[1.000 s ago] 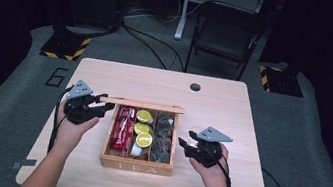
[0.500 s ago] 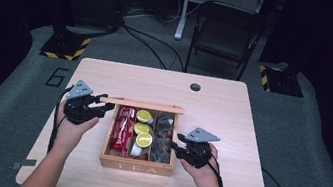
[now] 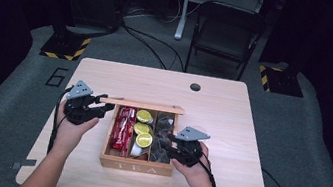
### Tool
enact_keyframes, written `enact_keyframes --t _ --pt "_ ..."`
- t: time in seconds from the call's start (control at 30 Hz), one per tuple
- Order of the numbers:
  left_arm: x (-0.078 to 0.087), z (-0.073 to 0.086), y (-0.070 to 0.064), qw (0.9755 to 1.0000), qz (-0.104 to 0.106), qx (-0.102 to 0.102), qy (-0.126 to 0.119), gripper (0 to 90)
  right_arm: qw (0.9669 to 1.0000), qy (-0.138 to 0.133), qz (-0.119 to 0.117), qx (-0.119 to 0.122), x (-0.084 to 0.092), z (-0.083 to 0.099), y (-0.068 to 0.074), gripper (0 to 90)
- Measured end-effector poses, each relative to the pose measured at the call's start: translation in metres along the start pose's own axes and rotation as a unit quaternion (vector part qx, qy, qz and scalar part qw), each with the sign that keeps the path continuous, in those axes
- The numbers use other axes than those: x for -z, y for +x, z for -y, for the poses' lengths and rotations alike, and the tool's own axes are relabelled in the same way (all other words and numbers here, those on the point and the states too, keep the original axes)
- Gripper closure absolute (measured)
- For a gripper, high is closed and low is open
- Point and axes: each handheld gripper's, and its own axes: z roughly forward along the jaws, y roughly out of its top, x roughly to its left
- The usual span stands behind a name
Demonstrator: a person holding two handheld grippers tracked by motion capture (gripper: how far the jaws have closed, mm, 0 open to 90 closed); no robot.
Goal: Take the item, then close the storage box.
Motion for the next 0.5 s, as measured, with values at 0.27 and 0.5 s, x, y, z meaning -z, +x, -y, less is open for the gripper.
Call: enact_keyframes --t 0.27,0.5 --pt "0.0 0.0 0.0 1.0 0.0 0.001 0.0 56.4 0.9999 0.01 -0.005 0.005 -0.008 0.0 0.002 58.2" --pt "0.0 0.001 0.0 1.0 -0.001 0.0 0.001 56.4 0.9997 0.02 -0.009 0.007 -0.014 0.001 0.004 57.1"
